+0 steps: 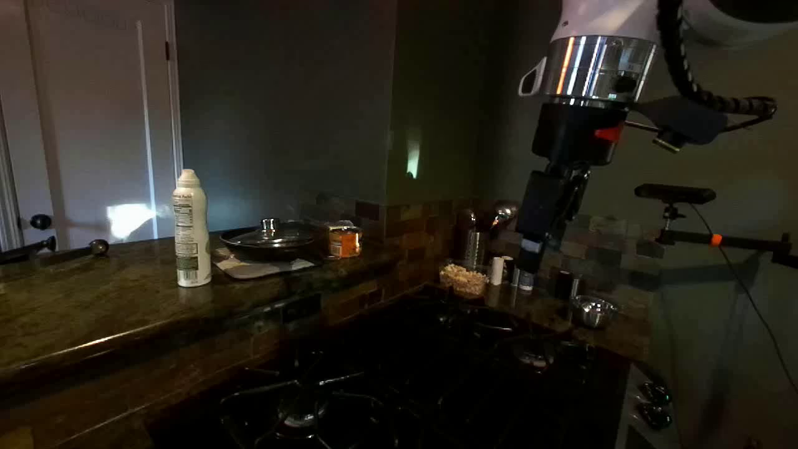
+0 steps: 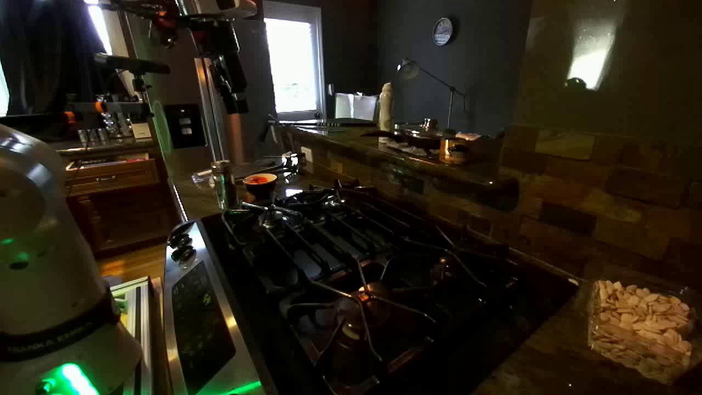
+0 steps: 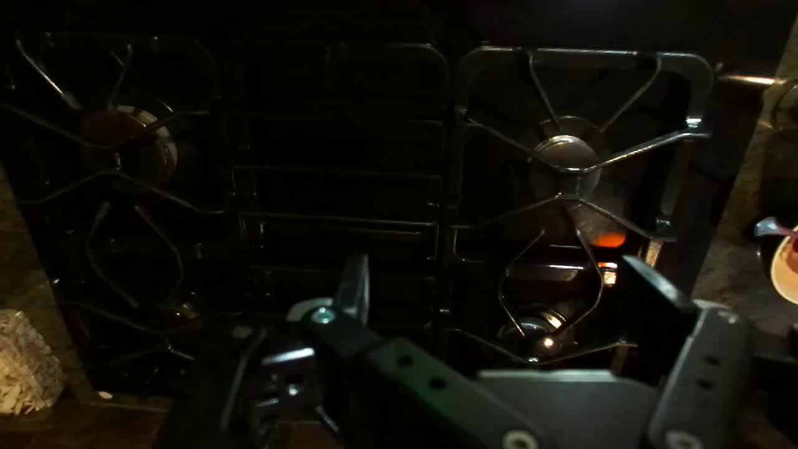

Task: Pick up the clear lunch box with white contents on the right and put it on the stove

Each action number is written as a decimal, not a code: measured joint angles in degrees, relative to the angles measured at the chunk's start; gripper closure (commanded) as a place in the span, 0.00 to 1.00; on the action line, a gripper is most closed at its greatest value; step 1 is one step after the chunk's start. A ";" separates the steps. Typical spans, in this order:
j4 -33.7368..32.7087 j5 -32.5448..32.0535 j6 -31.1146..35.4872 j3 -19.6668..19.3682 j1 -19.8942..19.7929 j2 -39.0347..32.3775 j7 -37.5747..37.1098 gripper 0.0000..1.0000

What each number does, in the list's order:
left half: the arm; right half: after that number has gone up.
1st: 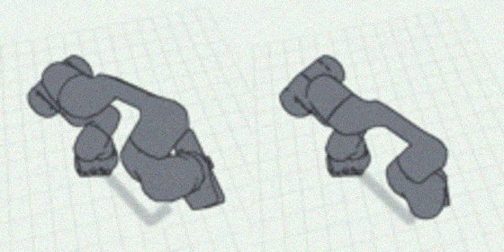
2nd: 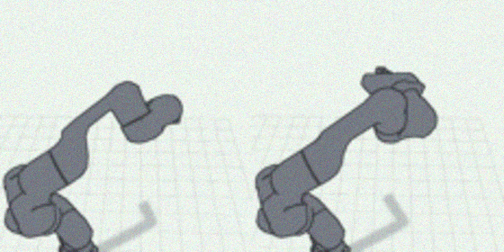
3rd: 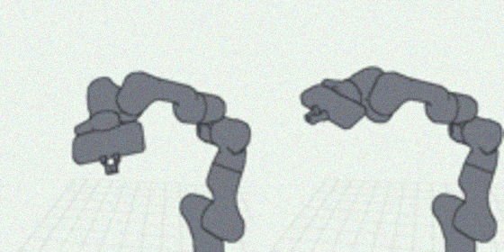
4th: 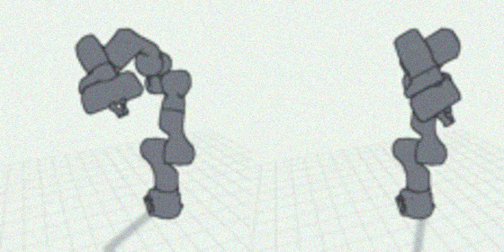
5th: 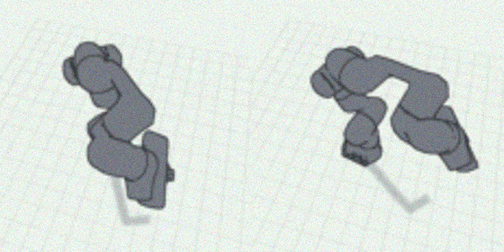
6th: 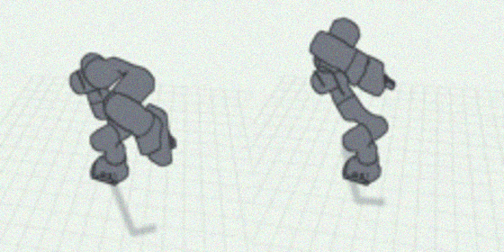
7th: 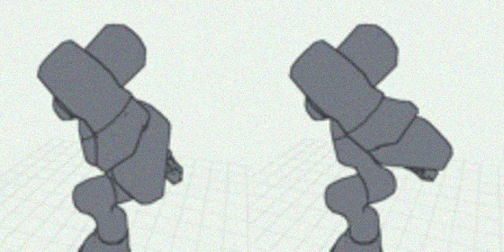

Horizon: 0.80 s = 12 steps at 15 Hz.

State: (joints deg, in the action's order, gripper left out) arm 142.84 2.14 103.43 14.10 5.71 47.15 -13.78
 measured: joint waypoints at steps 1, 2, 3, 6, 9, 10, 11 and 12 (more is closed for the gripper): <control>0.00 0.00 0.00 0.00 0.00 0.00 0.00 0.00; 0.00 0.00 0.00 0.00 0.00 0.00 0.00 0.00; 0.00 0.00 0.00 0.00 0.00 0.00 0.00 0.00; 0.00 0.00 0.00 0.00 0.00 0.00 0.00 0.00; -0.06 -0.10 0.00 -0.28 -0.90 -0.07 -1.97 0.00; -0.07 -0.21 0.00 -0.84 -2.14 -0.23 -3.37 0.00; -0.08 -0.68 0.05 -1.82 -3.84 -0.55 -4.23 0.00; -0.09 -1.40 0.26 -3.07 -5.76 -1.02 -4.65 0.00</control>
State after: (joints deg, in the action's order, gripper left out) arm 142.75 0.74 103.69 11.02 -0.06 46.13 -18.43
